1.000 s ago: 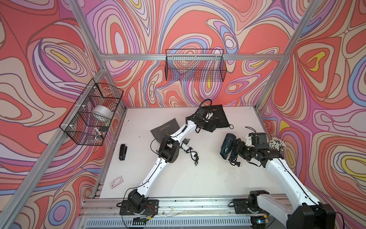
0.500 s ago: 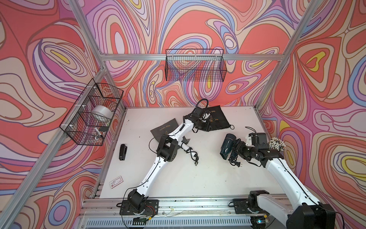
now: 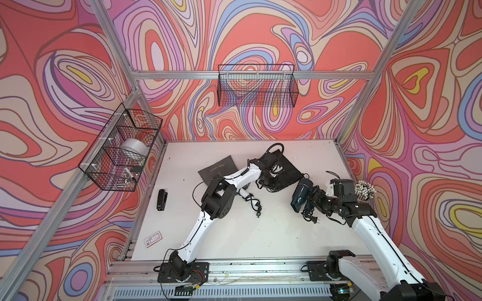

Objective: Pack away hair dryers
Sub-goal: Move the drawstring bag to the center of the board.

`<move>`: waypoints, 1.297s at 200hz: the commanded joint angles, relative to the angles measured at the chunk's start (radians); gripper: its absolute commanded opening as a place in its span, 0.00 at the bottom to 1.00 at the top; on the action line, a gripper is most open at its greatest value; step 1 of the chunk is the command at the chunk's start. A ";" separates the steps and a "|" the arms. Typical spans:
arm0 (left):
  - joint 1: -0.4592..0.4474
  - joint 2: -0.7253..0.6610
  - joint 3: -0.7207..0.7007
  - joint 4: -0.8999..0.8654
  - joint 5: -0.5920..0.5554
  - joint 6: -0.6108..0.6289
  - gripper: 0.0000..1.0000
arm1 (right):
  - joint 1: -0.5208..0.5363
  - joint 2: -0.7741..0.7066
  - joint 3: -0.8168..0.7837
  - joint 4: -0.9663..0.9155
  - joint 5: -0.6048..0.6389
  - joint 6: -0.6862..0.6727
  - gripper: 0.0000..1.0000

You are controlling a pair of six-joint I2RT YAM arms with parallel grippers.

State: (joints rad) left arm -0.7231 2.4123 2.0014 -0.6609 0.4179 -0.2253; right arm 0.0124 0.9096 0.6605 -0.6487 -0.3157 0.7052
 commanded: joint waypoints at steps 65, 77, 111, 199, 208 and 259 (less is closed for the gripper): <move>-0.055 -0.281 -0.203 0.004 -0.241 0.014 0.66 | -0.009 -0.176 -0.122 -0.028 -0.002 0.058 0.08; -0.070 -0.289 -0.197 -0.007 -0.281 0.068 0.68 | -0.009 -0.179 -0.136 -0.029 -0.017 0.053 0.07; -0.078 -0.242 -0.170 -0.029 -0.336 0.203 0.69 | -0.009 -0.177 -0.144 -0.038 -0.037 0.022 0.07; -0.100 -0.085 -0.054 -0.030 -0.404 0.328 0.67 | -0.009 -0.152 -0.184 0.046 -0.126 0.035 0.06; -0.101 -0.075 -0.052 -0.027 -0.406 0.331 0.66 | -0.010 -0.153 -0.185 0.045 -0.126 0.035 0.06; -0.107 -0.070 -0.075 -0.026 -0.380 0.349 0.63 | -0.009 -0.151 -0.195 0.047 -0.129 0.038 0.06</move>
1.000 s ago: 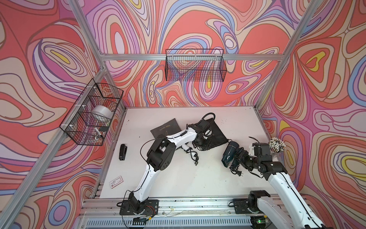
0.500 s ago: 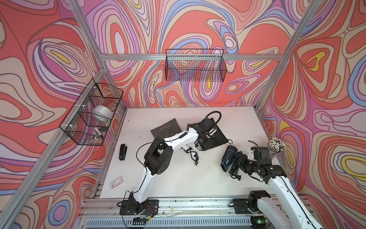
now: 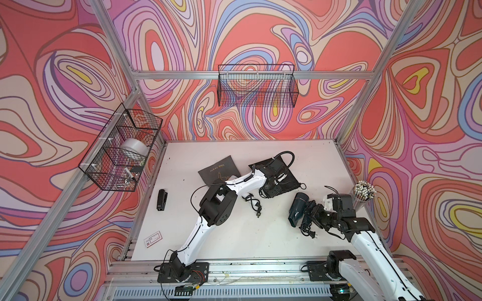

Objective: Pack away hair dryers
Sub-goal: Move the drawstring bag to the center of the board, then open the drawstring bag at the center of the board.

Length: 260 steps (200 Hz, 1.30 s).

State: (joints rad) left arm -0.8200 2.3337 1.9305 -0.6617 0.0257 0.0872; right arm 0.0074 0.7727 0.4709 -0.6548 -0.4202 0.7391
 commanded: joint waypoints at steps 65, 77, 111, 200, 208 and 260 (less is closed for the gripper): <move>-0.013 -0.051 -0.090 0.006 0.066 0.039 0.64 | -0.004 0.016 -0.015 0.075 -0.026 0.004 0.06; -0.014 -0.059 -0.097 0.010 0.068 0.038 0.65 | -0.004 0.019 -0.012 0.073 -0.025 0.000 0.06; -0.014 -0.088 -0.105 0.022 0.086 0.031 0.65 | -0.004 0.025 -0.010 0.068 -0.023 -0.006 0.06; -0.022 -0.181 -0.220 0.049 0.126 0.072 0.64 | -0.004 0.020 -0.014 0.058 -0.015 -0.010 0.05; -0.024 -0.180 -0.228 0.050 0.131 0.074 0.64 | -0.004 0.020 -0.012 0.058 -0.017 -0.009 0.05; -0.033 -0.136 -0.216 0.046 0.119 0.075 0.64 | -0.004 0.024 -0.008 0.066 -0.022 -0.010 0.05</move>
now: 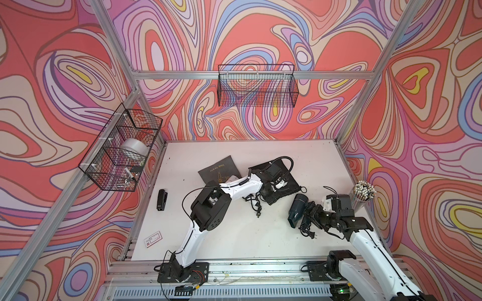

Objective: Pack away hair dryers
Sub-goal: Open the drawstring bag at the center of the board.

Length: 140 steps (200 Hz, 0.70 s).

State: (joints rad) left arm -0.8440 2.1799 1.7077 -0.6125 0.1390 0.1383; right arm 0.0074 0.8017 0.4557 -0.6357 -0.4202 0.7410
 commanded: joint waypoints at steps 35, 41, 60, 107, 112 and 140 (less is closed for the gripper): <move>-0.012 0.057 0.054 -0.012 -0.032 0.020 0.63 | -0.004 -0.004 0.000 0.059 -0.026 -0.006 0.05; -0.012 0.064 0.061 -0.013 -0.034 0.021 0.63 | -0.004 -0.004 -0.001 0.060 -0.026 -0.004 0.05; -0.014 0.083 0.075 -0.012 -0.042 0.021 0.62 | -0.005 -0.004 -0.002 0.065 -0.026 -0.001 0.05; -0.014 0.107 0.086 -0.010 -0.041 0.013 0.52 | -0.004 -0.003 -0.005 0.067 -0.025 0.002 0.05; -0.014 0.107 0.084 -0.010 -0.041 0.012 0.50 | -0.004 -0.003 -0.004 0.068 -0.025 0.003 0.05; -0.014 0.094 0.075 0.002 -0.041 -0.001 0.33 | -0.004 -0.007 -0.009 0.067 -0.025 0.002 0.05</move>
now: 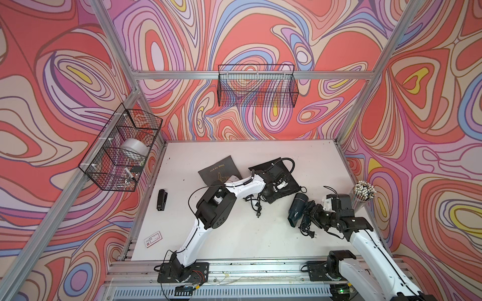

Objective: Pack away hair dryers
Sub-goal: Open the drawstring bag at the center of the board.

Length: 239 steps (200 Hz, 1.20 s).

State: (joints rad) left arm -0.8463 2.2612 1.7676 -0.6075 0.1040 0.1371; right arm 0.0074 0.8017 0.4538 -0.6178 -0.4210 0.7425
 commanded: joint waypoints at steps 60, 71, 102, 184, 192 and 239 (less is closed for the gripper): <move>-0.011 -0.055 -0.016 0.046 -0.005 -0.024 0.26 | -0.005 -0.014 -0.025 0.049 -0.039 -0.014 0.05; -0.011 -0.074 -0.033 0.065 -0.003 -0.031 0.25 | -0.004 -0.016 -0.029 0.053 -0.042 -0.015 0.04; -0.011 -0.120 -0.075 0.109 0.005 -0.050 0.24 | -0.003 -0.018 -0.041 0.068 -0.047 -0.009 0.04; -0.011 -0.151 -0.115 0.178 0.019 -0.101 0.13 | -0.003 -0.007 -0.052 0.108 -0.093 -0.020 0.04; -0.011 -0.148 -0.115 0.177 0.018 -0.102 0.20 | -0.003 -0.008 -0.053 0.101 -0.087 -0.024 0.04; -0.011 -0.098 -0.105 0.124 0.001 -0.064 0.49 | -0.003 -0.019 -0.063 0.102 -0.071 -0.009 0.03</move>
State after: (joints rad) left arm -0.8505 2.1296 1.6623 -0.4454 0.1108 0.0498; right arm 0.0074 0.7994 0.4000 -0.5606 -0.4793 0.7353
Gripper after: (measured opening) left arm 0.449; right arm 0.353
